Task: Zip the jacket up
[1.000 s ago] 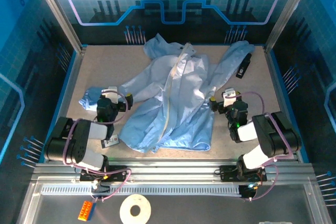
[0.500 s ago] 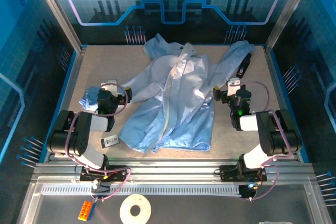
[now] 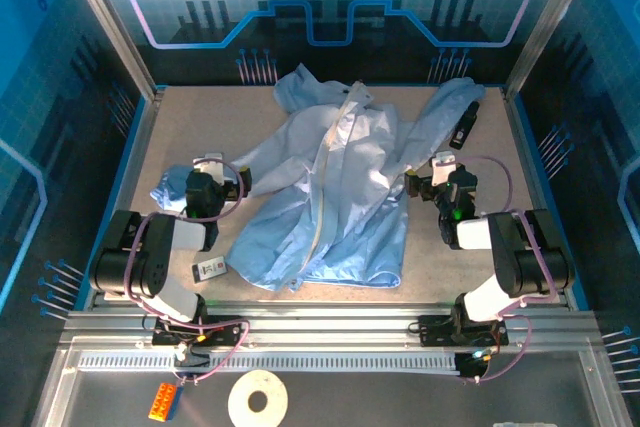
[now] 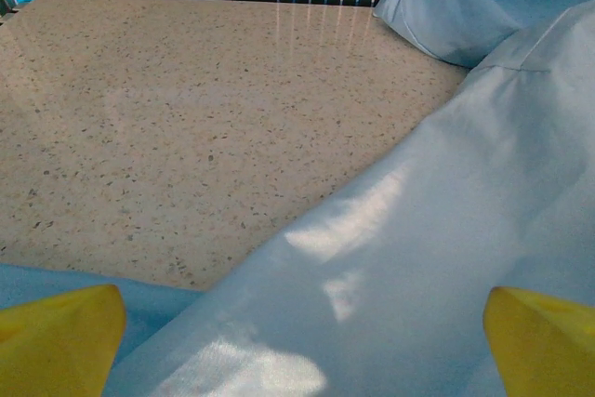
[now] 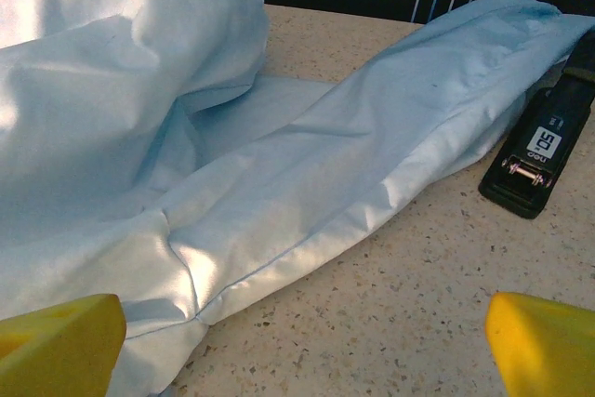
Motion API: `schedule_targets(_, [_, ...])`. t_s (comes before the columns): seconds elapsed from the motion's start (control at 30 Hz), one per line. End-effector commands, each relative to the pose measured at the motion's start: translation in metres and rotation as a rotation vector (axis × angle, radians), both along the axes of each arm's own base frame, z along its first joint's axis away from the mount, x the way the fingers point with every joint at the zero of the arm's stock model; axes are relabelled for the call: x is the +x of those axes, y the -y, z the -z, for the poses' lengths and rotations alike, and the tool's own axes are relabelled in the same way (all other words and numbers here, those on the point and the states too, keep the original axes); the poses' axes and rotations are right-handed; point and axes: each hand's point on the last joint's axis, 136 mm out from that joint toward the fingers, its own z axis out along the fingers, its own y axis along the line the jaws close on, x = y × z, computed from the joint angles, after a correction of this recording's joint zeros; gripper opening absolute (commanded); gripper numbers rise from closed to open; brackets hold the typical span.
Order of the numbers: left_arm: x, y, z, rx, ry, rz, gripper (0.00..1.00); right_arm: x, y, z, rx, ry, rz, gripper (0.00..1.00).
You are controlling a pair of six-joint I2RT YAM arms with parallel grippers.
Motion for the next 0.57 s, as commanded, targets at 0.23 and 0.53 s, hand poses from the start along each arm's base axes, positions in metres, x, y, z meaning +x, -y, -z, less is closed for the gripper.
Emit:
schedule_targets(0.23, [0.0039, -0.0017, -0.0065, -0.007, 0.018, 0.003, 0.99, 0.0030, -0.0032, -0.0090, 0.011, 0.023, -0.012, 1.00])
schedule_targets(0.53, [0.0040, -0.0013, -0.0064, -0.007, 0.017, 0.004, 0.99, 0.0029, -0.0043, -0.0081, 0.012, 0.019, -0.015, 1.00])
